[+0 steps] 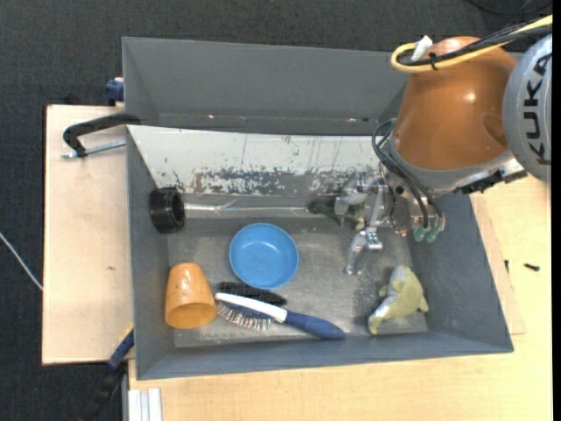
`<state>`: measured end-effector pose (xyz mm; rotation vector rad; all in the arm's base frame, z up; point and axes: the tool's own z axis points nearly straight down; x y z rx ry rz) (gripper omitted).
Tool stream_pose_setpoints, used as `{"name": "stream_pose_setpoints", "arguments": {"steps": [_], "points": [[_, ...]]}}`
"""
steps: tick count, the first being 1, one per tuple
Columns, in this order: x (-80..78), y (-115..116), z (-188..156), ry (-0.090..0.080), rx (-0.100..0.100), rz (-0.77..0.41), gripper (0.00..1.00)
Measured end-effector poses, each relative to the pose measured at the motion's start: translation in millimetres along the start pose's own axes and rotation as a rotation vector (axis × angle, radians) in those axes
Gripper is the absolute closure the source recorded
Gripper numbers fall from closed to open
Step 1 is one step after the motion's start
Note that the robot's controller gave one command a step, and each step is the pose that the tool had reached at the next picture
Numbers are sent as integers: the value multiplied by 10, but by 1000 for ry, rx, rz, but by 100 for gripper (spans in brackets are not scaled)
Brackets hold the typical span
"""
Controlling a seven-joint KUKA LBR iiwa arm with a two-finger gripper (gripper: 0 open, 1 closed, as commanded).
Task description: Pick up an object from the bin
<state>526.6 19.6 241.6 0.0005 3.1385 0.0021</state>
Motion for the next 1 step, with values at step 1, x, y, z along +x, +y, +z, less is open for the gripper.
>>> {"name": "stream_pose_setpoints", "arguments": {"steps": [1], "points": [[-36,918,1185,8,-2,-239,0]]}}
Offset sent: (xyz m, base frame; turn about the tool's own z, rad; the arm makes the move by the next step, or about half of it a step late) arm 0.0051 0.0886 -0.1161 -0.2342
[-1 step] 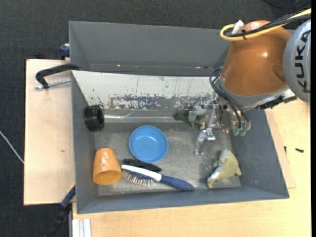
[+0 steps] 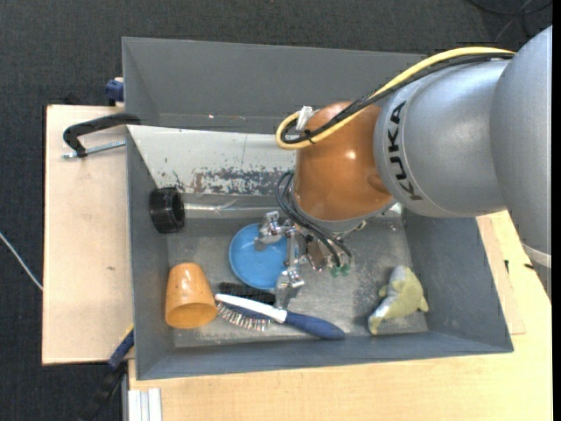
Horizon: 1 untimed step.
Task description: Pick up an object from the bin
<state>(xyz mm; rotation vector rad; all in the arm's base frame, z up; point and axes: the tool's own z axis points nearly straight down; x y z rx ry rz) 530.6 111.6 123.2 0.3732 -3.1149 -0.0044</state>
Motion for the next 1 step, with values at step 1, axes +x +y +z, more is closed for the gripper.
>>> {"name": "stream_pose_setpoints", "arguments": {"steps": [1], "points": [[-87,-9,254,-21,5,-55,0]]}}
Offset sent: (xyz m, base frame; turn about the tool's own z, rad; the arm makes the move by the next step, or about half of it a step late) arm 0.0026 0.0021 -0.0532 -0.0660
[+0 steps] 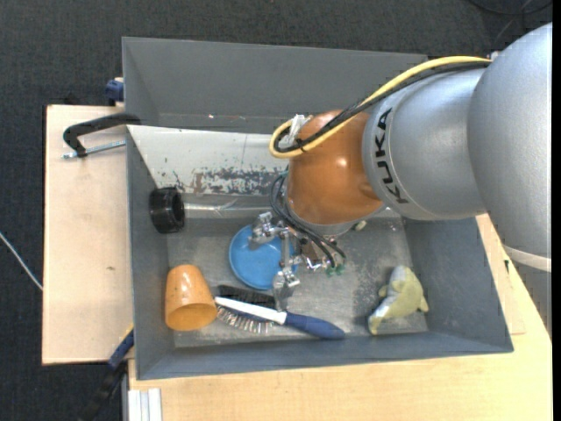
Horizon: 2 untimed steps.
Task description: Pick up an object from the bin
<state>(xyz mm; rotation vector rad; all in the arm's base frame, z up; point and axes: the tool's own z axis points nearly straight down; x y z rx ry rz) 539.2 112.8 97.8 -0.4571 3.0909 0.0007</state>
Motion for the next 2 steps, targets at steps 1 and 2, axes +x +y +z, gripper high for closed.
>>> {"name": "stream_pose_setpoints", "arguments": {"steps": [1,2], "points": [[47,-14,75,13,1,1,100],[-7,71,-1214,2,-2,-7,100]]}}
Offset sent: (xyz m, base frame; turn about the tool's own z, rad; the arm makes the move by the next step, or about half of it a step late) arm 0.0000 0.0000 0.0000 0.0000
